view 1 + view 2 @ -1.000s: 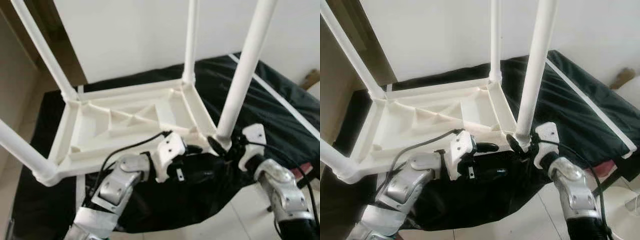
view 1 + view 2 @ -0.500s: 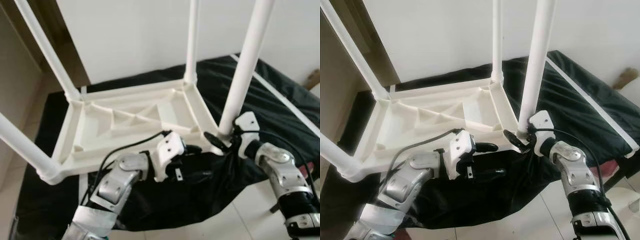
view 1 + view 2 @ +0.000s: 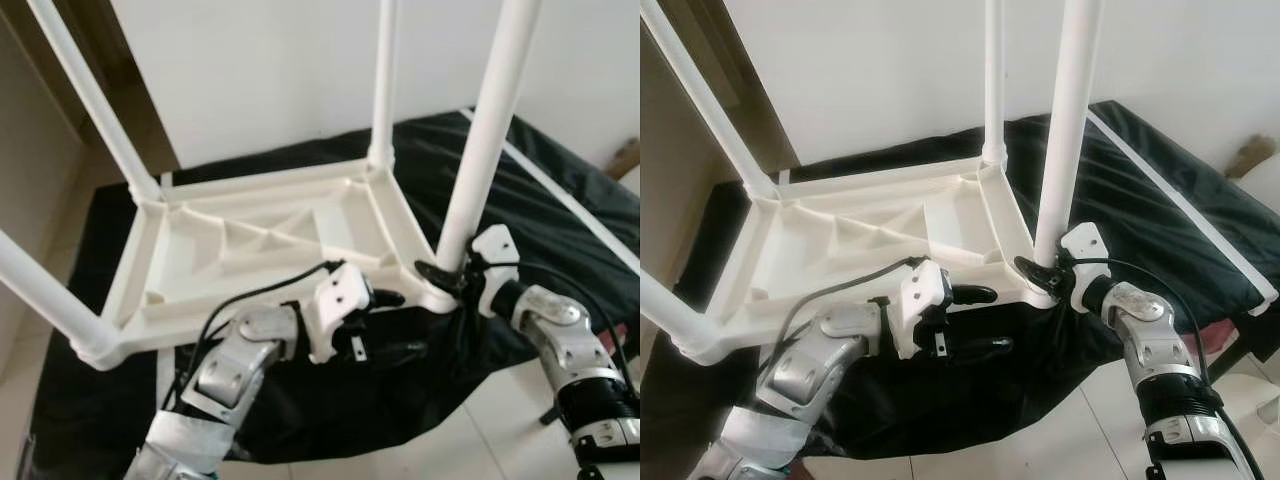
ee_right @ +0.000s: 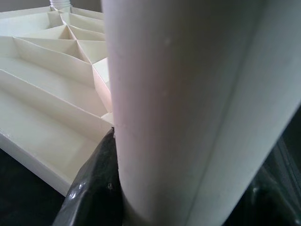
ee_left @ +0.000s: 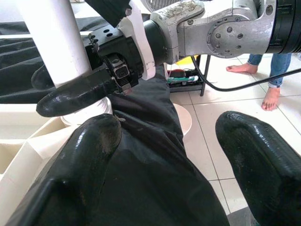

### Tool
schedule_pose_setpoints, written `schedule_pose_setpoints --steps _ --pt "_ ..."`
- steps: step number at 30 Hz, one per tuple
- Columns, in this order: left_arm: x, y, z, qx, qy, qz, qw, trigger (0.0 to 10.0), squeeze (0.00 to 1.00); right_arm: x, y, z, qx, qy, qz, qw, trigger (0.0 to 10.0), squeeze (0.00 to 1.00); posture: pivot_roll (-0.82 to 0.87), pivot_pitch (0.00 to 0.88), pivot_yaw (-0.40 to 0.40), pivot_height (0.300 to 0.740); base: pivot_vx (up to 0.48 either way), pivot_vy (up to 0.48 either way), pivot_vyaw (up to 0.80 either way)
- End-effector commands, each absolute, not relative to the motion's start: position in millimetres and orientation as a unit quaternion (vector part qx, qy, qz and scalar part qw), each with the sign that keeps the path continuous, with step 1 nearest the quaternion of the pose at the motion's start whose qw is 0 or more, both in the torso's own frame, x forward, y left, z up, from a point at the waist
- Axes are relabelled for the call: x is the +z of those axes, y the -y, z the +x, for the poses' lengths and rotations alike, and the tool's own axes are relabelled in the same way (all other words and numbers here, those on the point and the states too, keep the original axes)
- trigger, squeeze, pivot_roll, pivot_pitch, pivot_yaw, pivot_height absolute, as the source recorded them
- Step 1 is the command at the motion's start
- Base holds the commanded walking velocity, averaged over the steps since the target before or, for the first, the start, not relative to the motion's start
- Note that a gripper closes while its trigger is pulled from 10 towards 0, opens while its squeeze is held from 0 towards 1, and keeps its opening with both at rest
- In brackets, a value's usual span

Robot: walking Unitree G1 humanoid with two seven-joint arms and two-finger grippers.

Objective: Building children table

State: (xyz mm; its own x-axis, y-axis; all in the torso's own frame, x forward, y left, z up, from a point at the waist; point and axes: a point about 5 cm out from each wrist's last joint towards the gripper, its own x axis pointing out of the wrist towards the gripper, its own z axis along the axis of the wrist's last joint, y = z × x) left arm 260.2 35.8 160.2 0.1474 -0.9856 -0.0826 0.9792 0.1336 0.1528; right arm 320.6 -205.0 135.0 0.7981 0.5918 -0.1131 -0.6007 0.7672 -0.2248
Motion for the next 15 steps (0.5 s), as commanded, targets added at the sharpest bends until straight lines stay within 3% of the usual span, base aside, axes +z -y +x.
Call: schedule_pose_setpoints --steps 1,10,15 --pt "160.9 -34.5 262.3 -0.652 0.019 0.085 0.753 10.0 0.0 114.3 209.0 311.7 0.315 -0.066 -0.131 0.938 10.0 0.0 -0.07 0.0 0.094 0.74 0.0 0.0 0.0" --pt "161.0 -34.6 261.9 -0.653 0.019 0.084 0.753 10.0 0.0 108.4 209.0 310.6 0.259 -0.081 -0.13 0.954 10.0 0.0 -0.07 0.0 0.094 0.74 0.0 0.0 0.0" --pt "160.5 -34.7 260.8 -0.654 0.017 0.084 0.751 10.0 0.0 106.2 184.2 302.7 0.204 -0.073 -0.095 0.972 10.0 0.0 -0.07 0.0 0.096 0.74 0.0 0.0 0.0"
